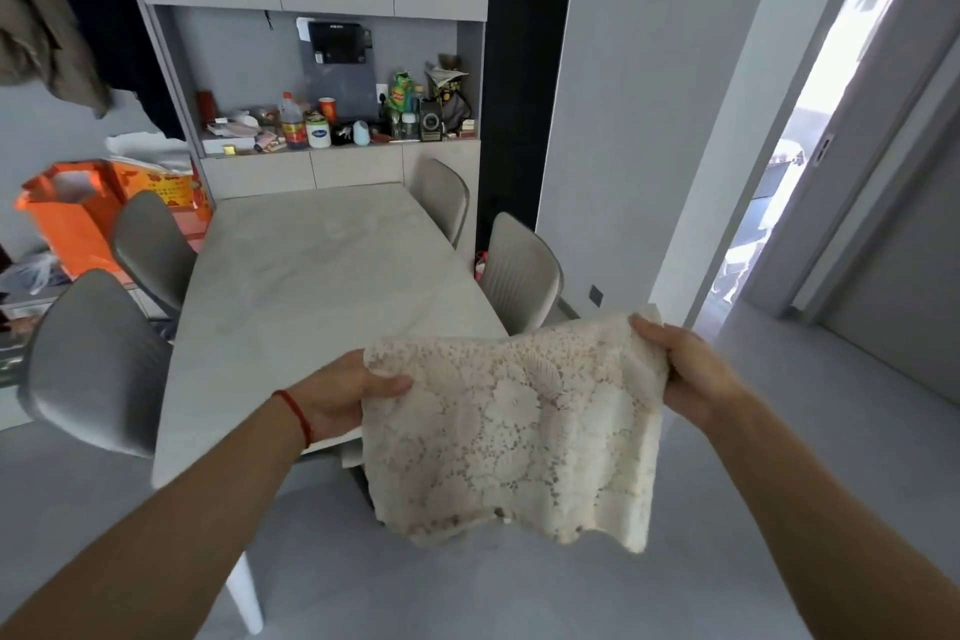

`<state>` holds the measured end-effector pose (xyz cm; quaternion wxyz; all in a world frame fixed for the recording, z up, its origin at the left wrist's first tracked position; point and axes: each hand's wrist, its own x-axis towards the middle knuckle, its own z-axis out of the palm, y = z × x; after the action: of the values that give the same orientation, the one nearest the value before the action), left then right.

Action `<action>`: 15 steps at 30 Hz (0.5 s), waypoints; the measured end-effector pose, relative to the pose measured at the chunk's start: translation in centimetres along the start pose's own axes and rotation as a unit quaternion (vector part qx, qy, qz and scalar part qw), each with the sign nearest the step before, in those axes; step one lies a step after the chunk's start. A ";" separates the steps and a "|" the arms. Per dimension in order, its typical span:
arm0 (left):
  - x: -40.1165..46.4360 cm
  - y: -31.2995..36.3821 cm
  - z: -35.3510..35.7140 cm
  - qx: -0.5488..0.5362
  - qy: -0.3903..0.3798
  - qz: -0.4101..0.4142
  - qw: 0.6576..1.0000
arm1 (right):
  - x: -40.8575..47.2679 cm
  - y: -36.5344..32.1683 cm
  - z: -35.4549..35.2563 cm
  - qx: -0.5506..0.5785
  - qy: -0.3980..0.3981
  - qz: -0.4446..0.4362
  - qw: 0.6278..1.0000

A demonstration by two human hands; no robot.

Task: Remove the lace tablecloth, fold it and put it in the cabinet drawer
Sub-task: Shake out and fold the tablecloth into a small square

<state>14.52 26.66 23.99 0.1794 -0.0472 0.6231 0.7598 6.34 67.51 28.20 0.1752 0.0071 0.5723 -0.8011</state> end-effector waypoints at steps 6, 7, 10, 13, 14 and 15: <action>0.0 1.3 0.2 -0.037 0.037 0.059 0.997 | -1.5 2.1 -3.5 -0.083 -0.088 0.087 0.989; -0.1 1.5 0.2 -0.023 0.050 0.054 0.997 | -1.6 3.4 -3.4 -0.111 -0.074 0.092 0.987; -0.4 1.9 0.0 0.015 0.077 0.016 0.997 | -1.3 5.2 -2.9 -0.115 0.005 0.055 0.992; -0.5 2.5 0.1 0.003 0.085 -0.004 0.996 | -1.1 4.4 -2.9 -0.036 0.021 0.015 0.999; -0.4 2.8 0.1 -0.002 0.086 -0.006 0.996 | -1.3 4.2 -2.8 -0.037 -0.004 0.017 0.999; -0.3 3.2 0.1 -0.003 0.093 -0.011 0.996 | -1.5 4.2 -2.6 -0.058 -0.022 0.025 0.998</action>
<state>13.76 26.24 27.04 0.1289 -0.1248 0.6340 0.7522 8.43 69.15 23.79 0.2082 -0.0064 0.6132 -0.7619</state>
